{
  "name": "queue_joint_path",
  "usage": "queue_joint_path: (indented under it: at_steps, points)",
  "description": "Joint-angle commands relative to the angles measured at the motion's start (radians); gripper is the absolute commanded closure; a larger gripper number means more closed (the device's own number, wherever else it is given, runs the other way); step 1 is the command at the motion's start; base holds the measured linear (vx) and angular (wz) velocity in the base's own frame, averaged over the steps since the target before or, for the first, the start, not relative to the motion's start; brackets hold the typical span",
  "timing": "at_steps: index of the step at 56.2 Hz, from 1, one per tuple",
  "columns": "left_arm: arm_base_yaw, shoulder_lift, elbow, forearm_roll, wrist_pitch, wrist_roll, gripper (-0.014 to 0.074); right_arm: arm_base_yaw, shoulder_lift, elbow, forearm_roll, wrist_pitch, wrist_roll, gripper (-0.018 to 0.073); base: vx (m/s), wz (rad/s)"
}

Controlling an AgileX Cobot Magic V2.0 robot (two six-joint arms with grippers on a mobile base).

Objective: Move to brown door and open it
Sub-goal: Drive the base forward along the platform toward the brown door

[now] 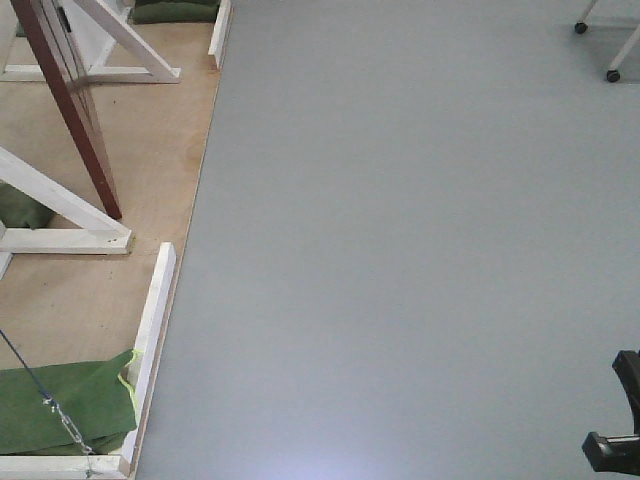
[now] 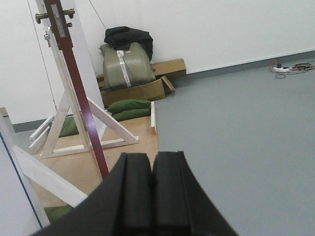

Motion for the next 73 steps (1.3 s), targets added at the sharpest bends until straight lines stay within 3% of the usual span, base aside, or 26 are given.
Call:
queue_joint_path:
  at_steps: [1,73]
  points:
    - [0.001,-0.013,-0.017,-0.005,-0.077,-0.008,0.0603,-0.001,-0.006,0.004,-0.003,-0.076,-0.006,0.0559,0.00,0.00]
    - [0.001,-0.013,-0.017,-0.005,-0.077,-0.008,0.0603,-0.001,-0.006,0.004,-0.003,-0.076,-0.006,0.0559,0.04,0.00]
